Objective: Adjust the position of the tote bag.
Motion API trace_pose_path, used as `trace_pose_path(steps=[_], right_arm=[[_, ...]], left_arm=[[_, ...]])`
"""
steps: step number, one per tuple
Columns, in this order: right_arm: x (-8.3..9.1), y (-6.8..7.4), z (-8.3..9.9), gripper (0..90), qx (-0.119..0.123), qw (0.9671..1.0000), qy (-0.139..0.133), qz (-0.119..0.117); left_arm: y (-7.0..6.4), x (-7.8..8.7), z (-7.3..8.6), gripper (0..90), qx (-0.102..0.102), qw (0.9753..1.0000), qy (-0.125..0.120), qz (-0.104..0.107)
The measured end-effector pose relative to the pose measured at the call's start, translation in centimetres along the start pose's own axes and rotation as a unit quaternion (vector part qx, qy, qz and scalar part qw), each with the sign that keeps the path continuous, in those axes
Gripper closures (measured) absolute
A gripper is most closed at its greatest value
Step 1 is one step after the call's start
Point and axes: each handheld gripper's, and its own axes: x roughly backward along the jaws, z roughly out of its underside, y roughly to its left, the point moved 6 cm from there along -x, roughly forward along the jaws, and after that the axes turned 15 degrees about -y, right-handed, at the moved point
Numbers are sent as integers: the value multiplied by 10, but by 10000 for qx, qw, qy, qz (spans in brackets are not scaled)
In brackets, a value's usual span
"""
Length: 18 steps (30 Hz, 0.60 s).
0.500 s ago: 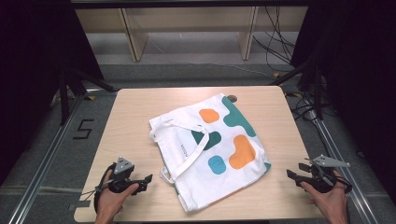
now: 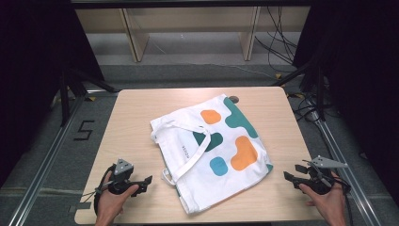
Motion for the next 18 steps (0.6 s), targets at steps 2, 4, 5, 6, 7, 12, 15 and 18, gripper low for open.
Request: trace_pose_path(steps=[2,4,5,6,7,12,15,18], right_arm=[[-2,2,-2,400,102,9999,-29,-53],[-2,9,-2,401,-68,9999,44,-117],[-4,10,-4,402,34,9999,3,-158],[-5,11,-5,401,62,9998,-22,-167],[-6,13,-5,402,110,9998,19,-158],[-12,23,-12,414,110,9989,-105,-432],[-15,32,-16,404,-170,9985,-126,-496],[-18,34,-20,398,-43,9985,-169,-515]], left_arm=[[3,3,1,153,-156,9998,147,13],[3,3,1,153,-142,9998,161,-52],[3,3,1,153,-136,9998,136,-32],[3,3,1,153,-141,9998,164,-30],[3,3,1,153,-162,9997,171,-55],[2,3,-1,154,-172,9998,119,-67],[3,3,0,154,-282,9994,206,-44],[1,0,0,154,-63,9999,66,-117]])
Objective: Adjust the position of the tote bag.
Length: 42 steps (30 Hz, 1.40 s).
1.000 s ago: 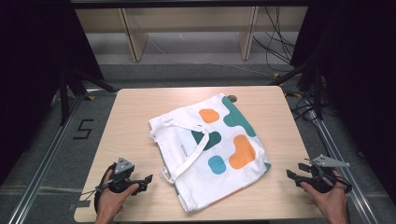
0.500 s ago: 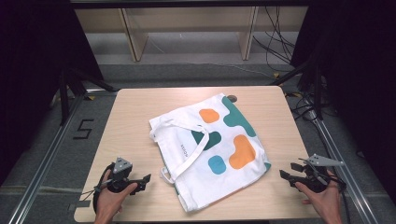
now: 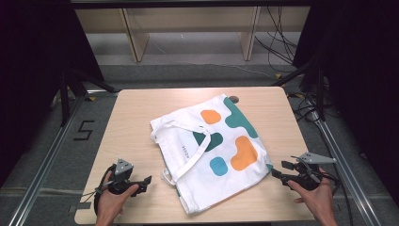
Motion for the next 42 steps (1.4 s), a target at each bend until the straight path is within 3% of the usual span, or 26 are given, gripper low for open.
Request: trace_pose_path(steps=[1,2,3,5,7,9,10,12,15,16,18,20,22,23,24,25,26,27,28,31,33,36,39,40,41,42], right_arm=[[-5,5,-2,391,-74,10000,7,10],[-7,7,-2,387,-132,9999,90,-26],[-11,5,-3,386,15,10000,75,-60],[-19,9,-3,374,-162,9998,124,-32],[-27,10,-4,355,-118,9998,167,-45],[-30,13,-3,355,-152,9994,318,-18],[-36,13,-4,365,-24,9993,351,-108],[-44,14,-1,399,55,9986,513,-85],[-50,15,1,518,154,9975,689,-56],[-52,13,1,614,455,9968,660,-66],[-56,13,3,730,458,9973,553,-129],[-51,12,4,838,597,9950,765,-217],[-47,13,2,857,664,9945,743,-325],[-46,15,3,861,481,9954,762,-317],[-45,10,3,864,625,9946,743,-361],[-47,8,4,866,546,9956,639,-420],[-43,6,4,867,475,9954,731,-385],[-44,3,3,869,453,9964,616,-357],[-40,-3,2,869,589,9948,758,-348],[-38,-19,-1,871,783,9940,750,-158],[-40,-30,-3,871,842,9942,658,-138],[-43,-40,-5,872,668,9949,747,-77],[-48,-53,-9,872,793,9940,759,-7],[-50,-56,-10,872,765,9943,743,28],[-50,-55,-10,872,540,9952,807,138],[-52,-61,-12,872,701,9942,817,75]], left_arm=[[2,2,1,155,-124,9998,120,43],[2,2,1,155,-125,9998,116,40],[2,2,1,155,-123,9998,115,43],[3,2,0,155,-129,9998,133,38],[4,3,0,156,-200,9997,111,37],[2,1,0,156,-47,10000,63,2],[2,0,0,157,19,10000,-13,-56],[3,2,0,157,-58,10000,59,-23],[5,2,0,157,-128,9999,85,-14],[6,4,0,157,-163,9998,116,-50],[6,3,-1,158,-90,9999,9,-54],[6,3,-1,159,41,9999,-45,-82],[6,3,-2,161,97,9999,-90,-39],[6,3,-2,162,74,9999,-93,-11],[6,3,-3,164,51,9999,-112,-66],[8,6,-3,164,-124,9999,-13,14],[6,5,-4,165,-28,9999,-136,-45],[6,6,-4,168,-108,9999,-76,-18],[3,4,-6,172,51,9996,-279,-15],[-1,4,-8,190,79,9995,-290,79],[-6,2,-10,214,-72,9993,-267,261],[-15,-6,-13,235,-283,9986,-244,374],[-22,-17,-19,250,-563,9964,-348,524],[-25,-21,-20,260,-580,9961,-341,564],[-25,-23,-20,262,-758,9949,-221,624],[-29,-25,-21,264,-678,9952,-252,654]])
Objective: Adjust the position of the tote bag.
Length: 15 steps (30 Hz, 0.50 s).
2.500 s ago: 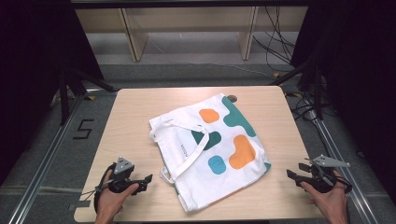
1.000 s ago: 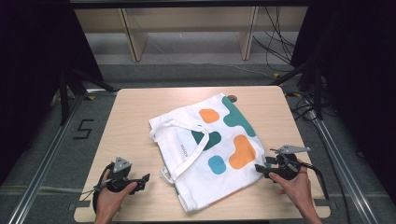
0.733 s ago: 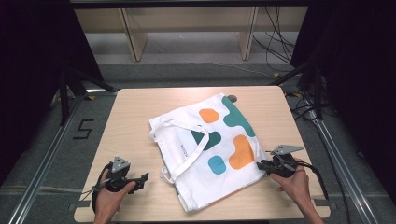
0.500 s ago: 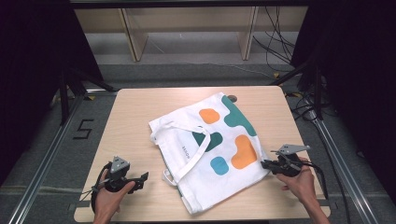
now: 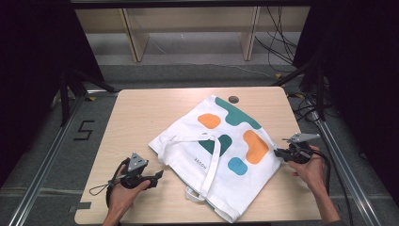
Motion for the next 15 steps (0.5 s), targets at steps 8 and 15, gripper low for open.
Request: trace_pose_path(steps=[8,15], right_arm=[[-5,-6,-2,871,-59,10000,-18,73],[-6,-9,-2,869,84,10000,-6,-30]], left_arm=[[-12,-19,-10,393,56,9987,-350,359],[-11,-30,-6,622,234,9977,-300,553]])
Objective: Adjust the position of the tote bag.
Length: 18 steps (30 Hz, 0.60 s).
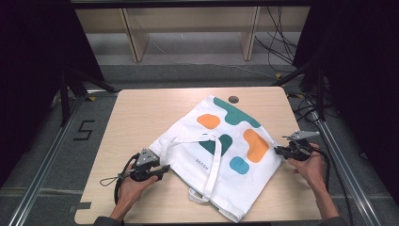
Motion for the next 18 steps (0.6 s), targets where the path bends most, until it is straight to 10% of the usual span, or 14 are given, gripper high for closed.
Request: trace_pose_path(steps=[3,9,11,18], right_arm=[[0,2,-1,854,-107,9999,-28,-45],[18,6,-13,662,139,9982,-399,431],[31,24,-15,608,-287,9984,-430,227],[49,77,-4,530,-164,9959,-417,-792]], left_arm=[[-3,0,0,707,-417,9989,167,91],[-20,11,-6,772,-161,9993,-40,339],[-32,14,-6,781,-88,9986,-120,498],[-64,21,-18,789,163,9959,-274,846]])
